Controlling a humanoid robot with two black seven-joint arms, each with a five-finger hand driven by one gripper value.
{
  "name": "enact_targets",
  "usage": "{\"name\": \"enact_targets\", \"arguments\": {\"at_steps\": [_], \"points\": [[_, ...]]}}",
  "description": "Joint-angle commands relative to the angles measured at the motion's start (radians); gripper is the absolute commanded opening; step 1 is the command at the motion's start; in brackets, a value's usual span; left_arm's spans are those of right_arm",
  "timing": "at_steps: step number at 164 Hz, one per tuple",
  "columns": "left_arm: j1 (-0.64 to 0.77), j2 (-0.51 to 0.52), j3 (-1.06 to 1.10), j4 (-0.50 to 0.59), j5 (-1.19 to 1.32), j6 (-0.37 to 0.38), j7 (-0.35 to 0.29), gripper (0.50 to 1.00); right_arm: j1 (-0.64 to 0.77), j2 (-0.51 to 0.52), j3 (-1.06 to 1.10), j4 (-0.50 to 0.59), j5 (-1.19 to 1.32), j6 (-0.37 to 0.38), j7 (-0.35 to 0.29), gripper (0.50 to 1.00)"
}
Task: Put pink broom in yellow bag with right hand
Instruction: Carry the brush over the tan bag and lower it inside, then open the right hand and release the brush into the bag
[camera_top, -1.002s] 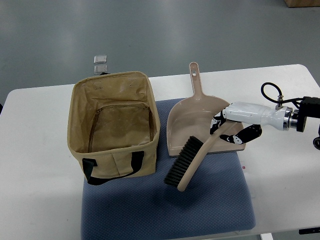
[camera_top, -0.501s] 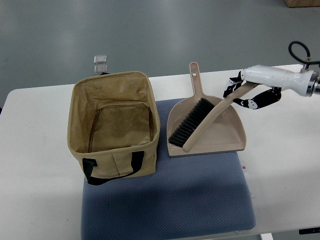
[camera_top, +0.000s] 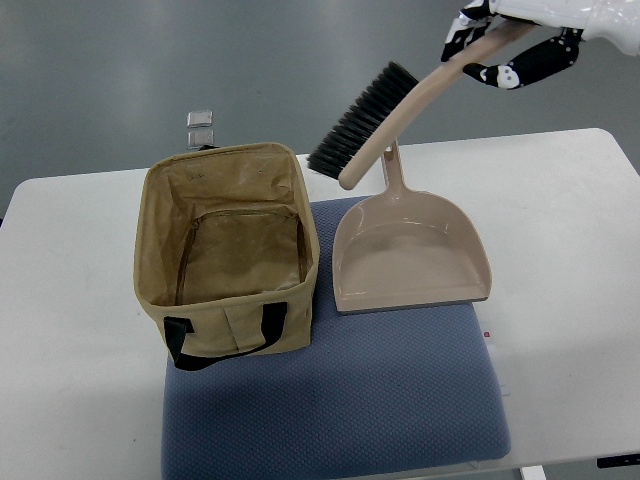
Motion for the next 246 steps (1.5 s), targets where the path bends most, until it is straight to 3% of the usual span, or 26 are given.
{"name": "enact_targets", "arguments": {"at_steps": [1,51,114,139,150,157,166,246], "points": [[0.000,0.000,0.000,0.000,0.000,0.000,0.000,1.000,0.055,0.105,-0.017,-0.068,-0.008,0.003,-0.020,0.519],[0.000,0.000,0.000,0.000,0.000,0.000,0.000,1.000,0.101,0.399,-0.078,-0.290,-0.065,-0.002,-0.023,0.523],[0.000,0.000,0.000,0.000,0.000,0.000,0.000,1.000,0.039,0.652,-0.169,-0.384,-0.207,-0.083,-0.049,0.525],[0.000,0.000,-0.002,0.000,0.000,0.000,0.000,1.000,0.006,0.686,-0.172,-0.404,-0.223,-0.095,-0.047,0.554],[0.000,0.000,-0.002,0.000,0.000,0.000,0.000,1.000,-0.003,0.688,-0.170,-0.402,-0.223,-0.097,-0.047,0.611],[0.000,0.000,-0.002,0.000,0.000,0.000,0.000,1.000,-0.006,0.686,-0.169,-0.401,-0.221,-0.099,-0.046,0.688],[0.000,0.000,-0.002,0.000,0.000,0.000,0.000,1.000,-0.008,0.685,-0.169,-0.399,-0.220,-0.100,-0.046,0.719],[0.000,0.000,-0.002,0.000,0.000,0.000,0.000,1.000,-0.027,0.629,-0.032,-0.390,-0.129,-0.102,-0.038,0.752]]}}
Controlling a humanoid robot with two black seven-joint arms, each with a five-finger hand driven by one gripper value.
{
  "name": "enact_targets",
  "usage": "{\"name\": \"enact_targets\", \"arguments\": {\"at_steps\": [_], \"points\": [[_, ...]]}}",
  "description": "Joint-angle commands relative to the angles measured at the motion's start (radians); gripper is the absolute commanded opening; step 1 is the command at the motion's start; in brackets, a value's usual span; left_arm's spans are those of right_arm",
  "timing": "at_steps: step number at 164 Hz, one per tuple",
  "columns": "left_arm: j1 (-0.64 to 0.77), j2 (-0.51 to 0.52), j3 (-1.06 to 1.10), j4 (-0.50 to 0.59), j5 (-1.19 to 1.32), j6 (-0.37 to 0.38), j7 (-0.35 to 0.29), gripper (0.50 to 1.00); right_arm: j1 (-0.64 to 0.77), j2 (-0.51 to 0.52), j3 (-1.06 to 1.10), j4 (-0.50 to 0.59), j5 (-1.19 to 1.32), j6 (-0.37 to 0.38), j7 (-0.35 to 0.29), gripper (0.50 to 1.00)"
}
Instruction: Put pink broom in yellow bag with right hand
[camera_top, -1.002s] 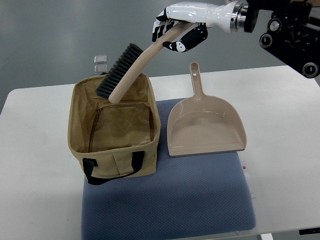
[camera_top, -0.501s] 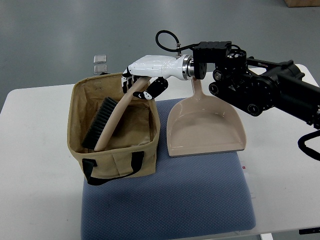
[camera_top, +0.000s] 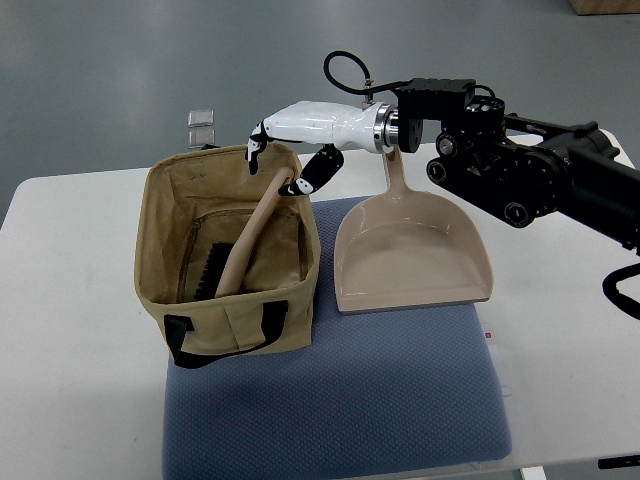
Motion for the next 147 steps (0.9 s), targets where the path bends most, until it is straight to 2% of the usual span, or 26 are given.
{"name": "enact_targets", "arguments": {"at_steps": [1,58,83,111,147], "points": [[0.000,0.000,0.001,0.000,0.000,0.000,0.000,1.000,-0.024,-0.017,0.074,0.000,0.054,0.000,0.003,0.752],[0.000,0.000,0.001,0.000,0.000,0.000,0.000,1.000,-0.270,-0.080,0.420,-0.012,0.385,-0.013,0.007,0.766],[0.000,0.000,0.000,0.000,0.000,0.000,0.000,1.000,-0.396,-0.077,0.509,-0.017,0.607,-0.075,0.007,0.772],[0.000,0.000,0.000,0.000,0.000,0.000,0.000,1.000,-0.436,-0.071,0.515,-0.081,0.862,-0.131,0.011,0.784],[0.000,0.000,0.000,0.000,0.000,0.000,0.000,1.000,-0.442,-0.053,0.529,-0.153,1.032,-0.141,0.023,0.785]]}}
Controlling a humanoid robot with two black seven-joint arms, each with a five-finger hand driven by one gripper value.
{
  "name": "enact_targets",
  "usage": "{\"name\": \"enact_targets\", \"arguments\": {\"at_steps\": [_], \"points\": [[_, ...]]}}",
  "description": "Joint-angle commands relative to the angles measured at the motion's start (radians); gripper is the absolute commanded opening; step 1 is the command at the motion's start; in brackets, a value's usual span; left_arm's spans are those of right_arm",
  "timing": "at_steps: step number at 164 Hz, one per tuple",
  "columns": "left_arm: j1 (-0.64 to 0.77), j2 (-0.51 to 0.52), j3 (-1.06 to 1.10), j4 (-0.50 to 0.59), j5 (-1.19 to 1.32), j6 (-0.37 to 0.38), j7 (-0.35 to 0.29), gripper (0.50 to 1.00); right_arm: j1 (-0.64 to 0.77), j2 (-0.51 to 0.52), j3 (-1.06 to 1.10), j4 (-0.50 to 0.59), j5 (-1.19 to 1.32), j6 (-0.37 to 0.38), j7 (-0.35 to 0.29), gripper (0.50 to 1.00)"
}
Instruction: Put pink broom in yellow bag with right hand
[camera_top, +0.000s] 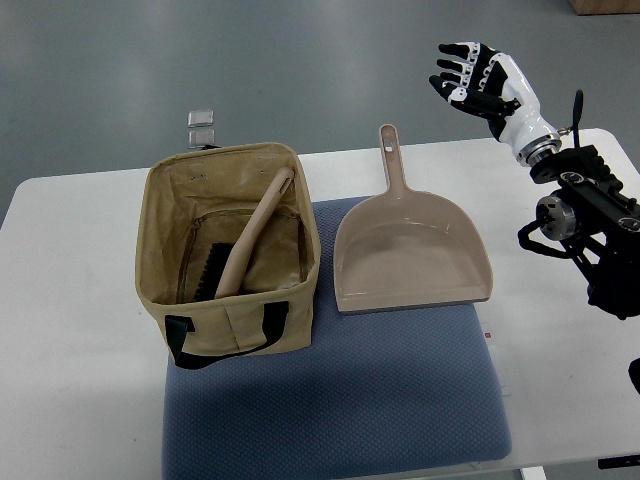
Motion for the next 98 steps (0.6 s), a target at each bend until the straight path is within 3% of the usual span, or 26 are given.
{"name": "enact_targets", "arguments": {"at_steps": [1,36,44,98], "points": [[0.000,0.000,0.000,0.000,0.000,0.000,0.000,1.000,-0.002,0.009,0.012,-0.020,0.084,-0.002,0.006,0.785],[0.000,0.000,0.000,0.000,0.000,0.000,0.000,1.000,-0.008,0.013,0.020,-0.049,0.251,0.008,-0.006,0.870],[0.000,0.000,0.000,0.000,0.000,0.000,0.000,1.000,-0.010,0.014,0.020,-0.050,0.300,0.007,-0.006,0.911],[0.002,0.000,0.000,-0.009,0.000,0.000,0.000,1.000,-0.025,0.032,0.025,-0.050,0.441,-0.001,-0.004,0.930]]}}
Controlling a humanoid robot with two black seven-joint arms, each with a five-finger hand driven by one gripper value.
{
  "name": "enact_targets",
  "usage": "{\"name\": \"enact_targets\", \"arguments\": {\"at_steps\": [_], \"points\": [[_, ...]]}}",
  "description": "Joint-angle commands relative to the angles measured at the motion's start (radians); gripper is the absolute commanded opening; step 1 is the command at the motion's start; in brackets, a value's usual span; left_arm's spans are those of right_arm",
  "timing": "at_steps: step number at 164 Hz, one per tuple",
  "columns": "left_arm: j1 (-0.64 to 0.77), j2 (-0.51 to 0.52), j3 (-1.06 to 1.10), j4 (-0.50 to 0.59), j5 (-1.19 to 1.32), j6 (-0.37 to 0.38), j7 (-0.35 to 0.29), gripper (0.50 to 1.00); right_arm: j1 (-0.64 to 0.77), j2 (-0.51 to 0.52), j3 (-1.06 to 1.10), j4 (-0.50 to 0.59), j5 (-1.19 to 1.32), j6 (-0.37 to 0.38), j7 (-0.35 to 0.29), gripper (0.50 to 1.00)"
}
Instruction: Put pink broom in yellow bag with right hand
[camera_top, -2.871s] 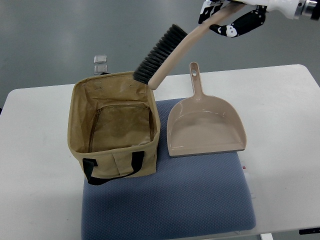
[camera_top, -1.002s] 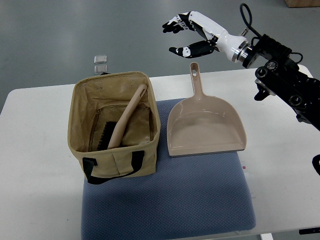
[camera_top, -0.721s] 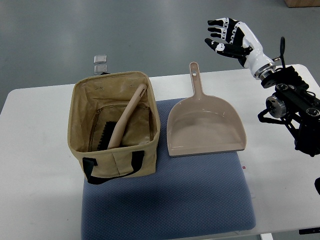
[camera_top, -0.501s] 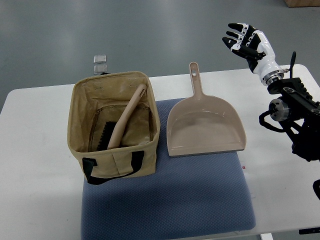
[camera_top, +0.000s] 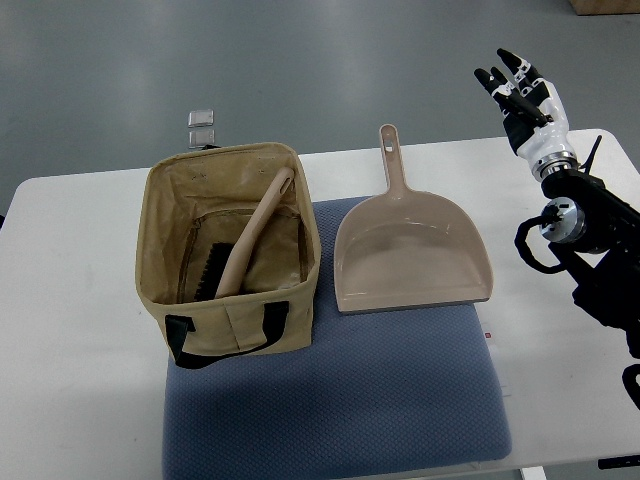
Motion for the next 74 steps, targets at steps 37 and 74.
{"name": "enact_targets", "arguments": {"at_steps": [37,74], "points": [[0.001,0.000,0.000,0.002,0.000,0.000,0.000,1.000,-0.014,0.007,0.005,-0.005,0.012,-0.003,0.008,0.930],[0.001,0.000,0.000,0.000,0.000,0.000,0.000,1.000,-0.015,0.009,0.005,-0.005,0.012,-0.005,0.015,0.930]]}}
